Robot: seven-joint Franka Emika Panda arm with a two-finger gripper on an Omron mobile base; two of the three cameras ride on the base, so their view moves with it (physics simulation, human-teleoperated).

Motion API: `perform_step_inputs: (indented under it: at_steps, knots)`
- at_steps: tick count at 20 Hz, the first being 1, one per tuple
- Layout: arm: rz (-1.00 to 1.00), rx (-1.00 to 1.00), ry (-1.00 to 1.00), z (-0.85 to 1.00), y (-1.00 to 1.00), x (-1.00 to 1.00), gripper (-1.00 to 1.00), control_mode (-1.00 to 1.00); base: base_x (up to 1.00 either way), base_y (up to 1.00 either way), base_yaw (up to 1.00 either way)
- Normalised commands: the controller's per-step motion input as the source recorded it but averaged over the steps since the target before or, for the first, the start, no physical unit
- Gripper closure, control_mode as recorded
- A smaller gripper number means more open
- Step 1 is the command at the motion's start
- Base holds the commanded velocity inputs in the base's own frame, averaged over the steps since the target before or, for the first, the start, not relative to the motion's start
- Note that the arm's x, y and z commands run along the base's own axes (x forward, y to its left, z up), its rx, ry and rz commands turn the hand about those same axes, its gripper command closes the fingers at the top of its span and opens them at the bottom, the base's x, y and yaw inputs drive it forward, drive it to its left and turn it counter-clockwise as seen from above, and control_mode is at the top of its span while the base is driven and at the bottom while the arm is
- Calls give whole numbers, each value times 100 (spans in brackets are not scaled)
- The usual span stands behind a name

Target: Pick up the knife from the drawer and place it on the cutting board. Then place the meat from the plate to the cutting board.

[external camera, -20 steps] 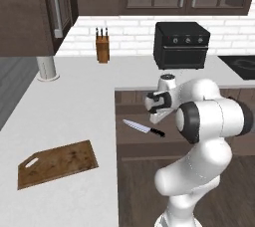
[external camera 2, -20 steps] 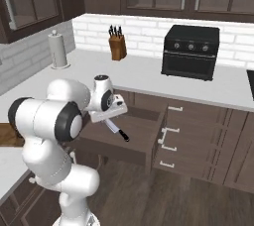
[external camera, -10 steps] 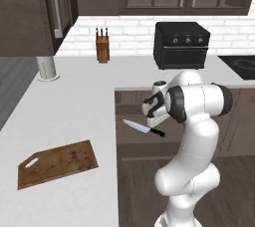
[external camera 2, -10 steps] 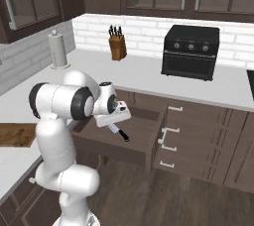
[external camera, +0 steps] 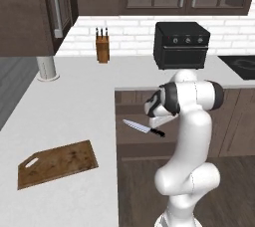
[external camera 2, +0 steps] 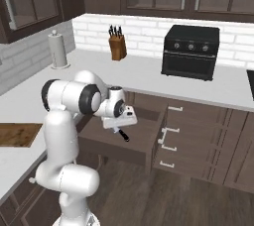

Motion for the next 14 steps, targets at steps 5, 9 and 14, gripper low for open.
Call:
perform_step_inputs:
  at_steps: [5, 9, 14]
  knots:
    - [-14, 2, 5, -58, 8, 38, -100, -100, 0, 0, 0]
    - [-14, 2, 3, -48, 0, 54, -100, -100, 0, 0, 0]
    - [-11, 0, 0, -35, -2, 53, -100, -100, 0, 0, 0]
